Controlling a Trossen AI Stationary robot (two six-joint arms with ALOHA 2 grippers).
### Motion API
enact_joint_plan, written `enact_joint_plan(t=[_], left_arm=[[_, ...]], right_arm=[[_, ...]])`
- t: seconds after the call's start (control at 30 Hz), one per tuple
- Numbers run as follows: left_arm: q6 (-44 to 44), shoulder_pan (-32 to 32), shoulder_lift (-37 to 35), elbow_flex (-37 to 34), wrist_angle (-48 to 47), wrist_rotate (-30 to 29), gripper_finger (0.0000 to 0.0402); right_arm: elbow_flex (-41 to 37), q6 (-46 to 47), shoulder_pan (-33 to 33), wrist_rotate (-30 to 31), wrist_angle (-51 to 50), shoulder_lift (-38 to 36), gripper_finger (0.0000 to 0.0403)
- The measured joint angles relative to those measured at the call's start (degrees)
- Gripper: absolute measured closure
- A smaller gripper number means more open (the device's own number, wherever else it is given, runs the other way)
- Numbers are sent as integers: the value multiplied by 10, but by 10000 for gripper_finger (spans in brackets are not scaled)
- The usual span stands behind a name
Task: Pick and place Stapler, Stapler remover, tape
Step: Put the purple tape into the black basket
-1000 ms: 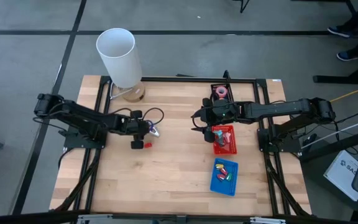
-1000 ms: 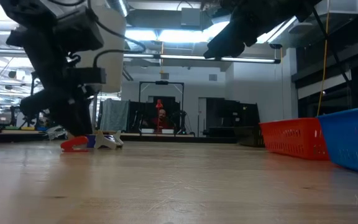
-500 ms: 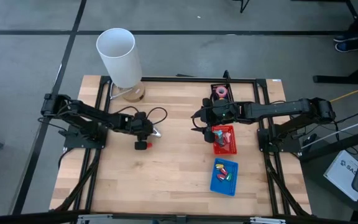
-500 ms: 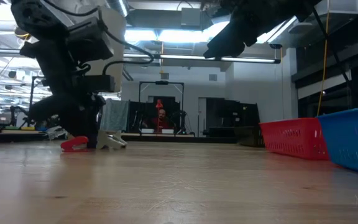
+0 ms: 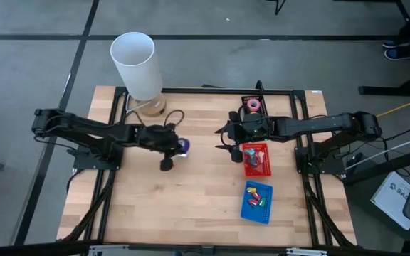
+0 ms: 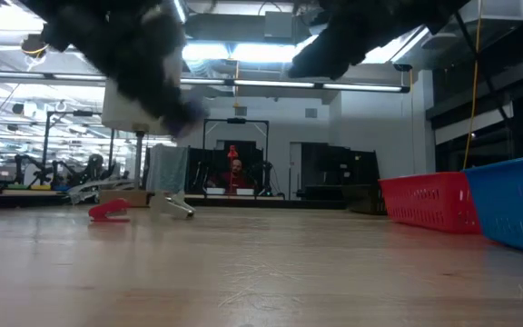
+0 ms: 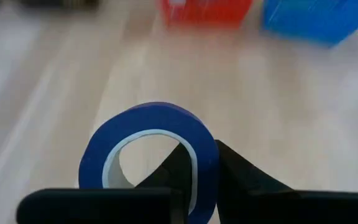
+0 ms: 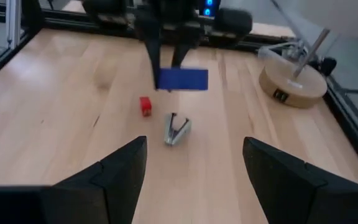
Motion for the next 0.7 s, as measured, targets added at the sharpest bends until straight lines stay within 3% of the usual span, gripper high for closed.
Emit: enact_joint_plan(t=[0.17,0.33,0.7], left_arm=[[44,0,-23,-1,163,56,367],[58,0,-20,0,292,110,367],[57,0,-16,-1,346,109,367]], right_arm=[[0,-19,1,0,72,23,134],[0,-40,1,0,219,54,134],[0,-82,19,-1,390,112,134]])
